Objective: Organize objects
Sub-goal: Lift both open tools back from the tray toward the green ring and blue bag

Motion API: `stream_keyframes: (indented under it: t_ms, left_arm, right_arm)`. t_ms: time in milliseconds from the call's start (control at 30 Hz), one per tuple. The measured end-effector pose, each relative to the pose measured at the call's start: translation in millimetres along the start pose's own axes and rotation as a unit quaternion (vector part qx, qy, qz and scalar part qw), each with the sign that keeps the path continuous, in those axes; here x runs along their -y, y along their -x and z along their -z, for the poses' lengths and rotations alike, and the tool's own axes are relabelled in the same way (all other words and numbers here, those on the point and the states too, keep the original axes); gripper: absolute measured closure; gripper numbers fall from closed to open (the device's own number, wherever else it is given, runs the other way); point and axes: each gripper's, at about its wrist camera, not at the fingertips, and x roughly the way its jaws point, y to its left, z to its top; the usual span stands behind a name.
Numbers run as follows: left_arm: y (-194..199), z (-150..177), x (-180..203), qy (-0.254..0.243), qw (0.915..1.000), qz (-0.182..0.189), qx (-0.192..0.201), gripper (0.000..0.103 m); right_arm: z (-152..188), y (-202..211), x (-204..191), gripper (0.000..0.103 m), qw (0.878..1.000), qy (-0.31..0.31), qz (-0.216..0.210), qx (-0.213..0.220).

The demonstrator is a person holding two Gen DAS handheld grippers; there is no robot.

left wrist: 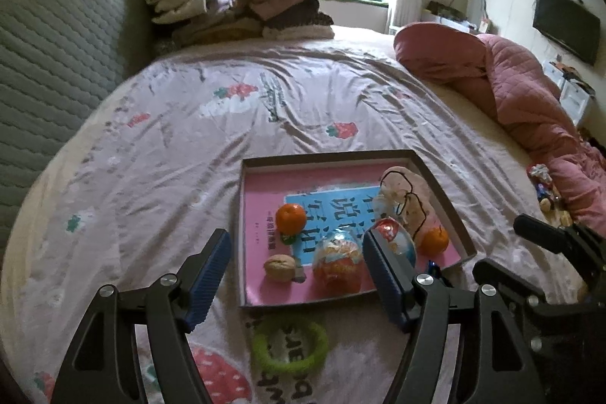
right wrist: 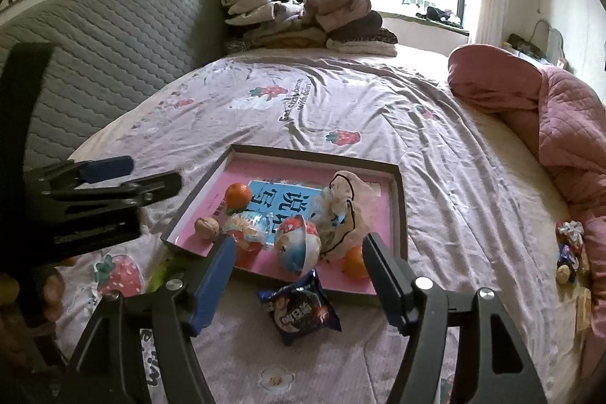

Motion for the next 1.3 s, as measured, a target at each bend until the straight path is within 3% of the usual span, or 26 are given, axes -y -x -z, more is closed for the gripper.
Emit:
stream_keyframes:
  t_ms: [367,1300]
  left_arm:
    - [28,40,-5,0.002,1.0,0.009,0.002,0.03]
    - [-15,112,-10,0.018,0.9965,-0.005,-0.082,0.03]
  right_arm:
    - [19,13,6,0.033,1.0,-0.016,-0.003,0.003]
    - [70,-9,5,0.033,0.999,-0.026,-0.009,-0.047]
